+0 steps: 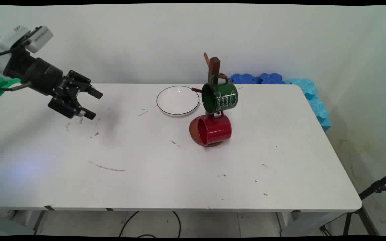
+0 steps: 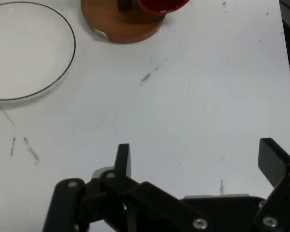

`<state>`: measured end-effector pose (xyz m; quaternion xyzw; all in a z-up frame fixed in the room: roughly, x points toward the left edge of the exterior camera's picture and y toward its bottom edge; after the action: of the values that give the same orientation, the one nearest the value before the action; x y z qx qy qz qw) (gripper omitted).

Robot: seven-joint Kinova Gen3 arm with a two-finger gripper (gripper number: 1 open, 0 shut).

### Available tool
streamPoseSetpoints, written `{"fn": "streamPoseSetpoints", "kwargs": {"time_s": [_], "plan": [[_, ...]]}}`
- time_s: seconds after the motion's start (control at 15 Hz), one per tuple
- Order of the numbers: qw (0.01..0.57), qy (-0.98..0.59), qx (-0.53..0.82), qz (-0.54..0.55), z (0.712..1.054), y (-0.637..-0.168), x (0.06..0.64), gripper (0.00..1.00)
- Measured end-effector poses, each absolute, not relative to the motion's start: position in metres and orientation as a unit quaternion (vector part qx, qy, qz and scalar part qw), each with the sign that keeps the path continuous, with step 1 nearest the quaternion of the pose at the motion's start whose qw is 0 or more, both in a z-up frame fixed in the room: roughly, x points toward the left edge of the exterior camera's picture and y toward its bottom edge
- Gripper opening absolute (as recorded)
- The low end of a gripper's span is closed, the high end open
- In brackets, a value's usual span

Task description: Pick up the green mug from the rack

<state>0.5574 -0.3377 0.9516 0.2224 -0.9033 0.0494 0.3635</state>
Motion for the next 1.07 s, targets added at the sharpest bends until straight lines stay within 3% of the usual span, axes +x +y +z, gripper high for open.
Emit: {"fn": "streamPoseSetpoints", "kwargs": {"time_s": [1.07], "plan": [[0.444,-0.850,0.283,0.015,0.979,-0.365,0.463,1.00]]}}
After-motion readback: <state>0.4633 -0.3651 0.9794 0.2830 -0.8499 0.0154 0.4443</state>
